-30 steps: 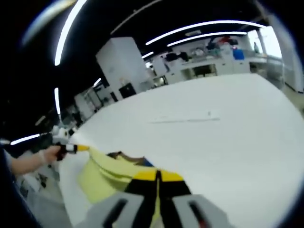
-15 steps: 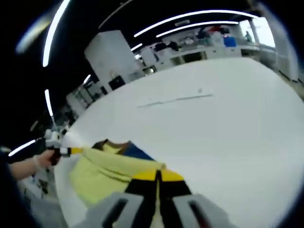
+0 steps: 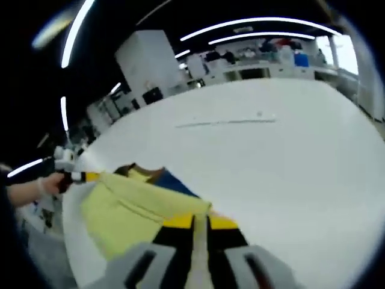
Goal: Fold the garment on the visible template until the final outline fits inside the template.
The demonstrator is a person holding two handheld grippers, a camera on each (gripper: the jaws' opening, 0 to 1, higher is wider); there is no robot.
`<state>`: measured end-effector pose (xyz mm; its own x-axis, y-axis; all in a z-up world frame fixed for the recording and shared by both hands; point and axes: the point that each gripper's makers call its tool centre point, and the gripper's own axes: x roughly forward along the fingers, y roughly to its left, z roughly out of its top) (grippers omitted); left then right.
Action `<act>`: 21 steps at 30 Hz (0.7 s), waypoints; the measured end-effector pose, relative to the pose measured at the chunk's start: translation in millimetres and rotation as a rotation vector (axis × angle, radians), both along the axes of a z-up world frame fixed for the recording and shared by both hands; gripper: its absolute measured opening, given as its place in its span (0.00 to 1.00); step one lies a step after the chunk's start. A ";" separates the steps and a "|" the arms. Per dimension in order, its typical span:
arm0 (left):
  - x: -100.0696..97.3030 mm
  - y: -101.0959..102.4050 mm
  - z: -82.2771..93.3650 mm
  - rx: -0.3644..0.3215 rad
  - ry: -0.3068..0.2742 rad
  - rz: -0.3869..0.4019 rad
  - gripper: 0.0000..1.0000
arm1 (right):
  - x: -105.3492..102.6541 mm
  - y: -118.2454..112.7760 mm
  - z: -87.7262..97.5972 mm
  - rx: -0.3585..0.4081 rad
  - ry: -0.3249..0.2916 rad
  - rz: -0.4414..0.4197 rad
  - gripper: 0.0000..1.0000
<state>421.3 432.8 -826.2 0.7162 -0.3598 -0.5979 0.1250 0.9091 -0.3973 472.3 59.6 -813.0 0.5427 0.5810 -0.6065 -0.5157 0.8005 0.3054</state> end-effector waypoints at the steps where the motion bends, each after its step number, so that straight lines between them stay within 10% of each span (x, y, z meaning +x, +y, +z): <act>1: -0.9 -0.1 1.3 0.003 -0.006 -0.008 0.30 | -0.4 -0.4 -0.7 -0.009 -0.004 0.009 0.23; 7: -7.4 -2.8 10.4 0.181 -0.085 -0.162 0.63 | -11.2 0.7 -2.3 -0.101 -0.068 0.112 0.60; 14: -16.2 -2.1 17.5 0.312 -0.140 -0.255 0.76 | -19.2 -5.0 -6.6 -0.218 -0.122 0.207 0.85; 21: -9.6 1.4 29.1 0.497 -0.217 -0.354 0.73 | -27.0 -3.4 -1.6 -0.292 -0.181 0.279 0.81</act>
